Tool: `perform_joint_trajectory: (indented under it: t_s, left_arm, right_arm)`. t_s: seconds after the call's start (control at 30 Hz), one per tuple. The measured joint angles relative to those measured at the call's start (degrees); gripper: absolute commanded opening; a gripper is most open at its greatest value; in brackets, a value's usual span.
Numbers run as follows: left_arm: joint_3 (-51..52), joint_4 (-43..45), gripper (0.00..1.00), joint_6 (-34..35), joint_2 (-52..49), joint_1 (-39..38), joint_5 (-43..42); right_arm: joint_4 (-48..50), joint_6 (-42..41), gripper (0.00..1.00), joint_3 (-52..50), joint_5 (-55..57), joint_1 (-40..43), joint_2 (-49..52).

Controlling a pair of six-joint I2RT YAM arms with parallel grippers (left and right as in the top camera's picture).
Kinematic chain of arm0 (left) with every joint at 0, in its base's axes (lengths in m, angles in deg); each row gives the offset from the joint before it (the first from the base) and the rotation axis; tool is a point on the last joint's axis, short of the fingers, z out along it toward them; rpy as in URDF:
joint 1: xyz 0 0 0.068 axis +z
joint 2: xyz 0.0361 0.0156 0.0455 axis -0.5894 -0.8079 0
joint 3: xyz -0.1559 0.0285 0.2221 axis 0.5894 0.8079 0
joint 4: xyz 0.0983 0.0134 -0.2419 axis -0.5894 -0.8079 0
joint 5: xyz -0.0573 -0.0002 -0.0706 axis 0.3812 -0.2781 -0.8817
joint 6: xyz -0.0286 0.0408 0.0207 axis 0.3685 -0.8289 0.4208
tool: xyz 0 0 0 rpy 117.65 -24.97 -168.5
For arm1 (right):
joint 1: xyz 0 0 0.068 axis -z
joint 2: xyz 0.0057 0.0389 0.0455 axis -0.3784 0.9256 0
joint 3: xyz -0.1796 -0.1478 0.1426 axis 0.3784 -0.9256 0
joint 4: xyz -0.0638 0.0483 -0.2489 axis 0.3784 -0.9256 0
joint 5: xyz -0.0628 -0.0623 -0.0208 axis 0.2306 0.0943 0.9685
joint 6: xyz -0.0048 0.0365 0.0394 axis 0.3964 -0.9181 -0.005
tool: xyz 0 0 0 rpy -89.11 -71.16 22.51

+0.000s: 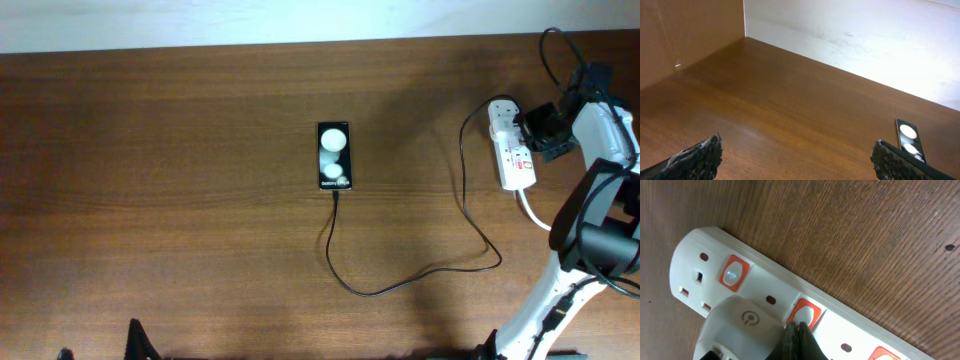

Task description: Plug charger to phone and switch on socket

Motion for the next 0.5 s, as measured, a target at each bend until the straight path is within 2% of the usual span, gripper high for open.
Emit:
perform_joint_trajectory:
  t_s: [0.2,0.5]
  left_arm:
    - [0.0,0.0,0.99,0.0,0.0,0.0,0.0]
    - [0.0,0.0,0.99,0.0,0.0,0.0,0.0]
  right_arm:
    - [-1.25,-0.57,0.04,1.4,5.6,-2.6,1.22]
    - [-2.73,3.3,0.04,2.8,4.74,-2.58,2.36]
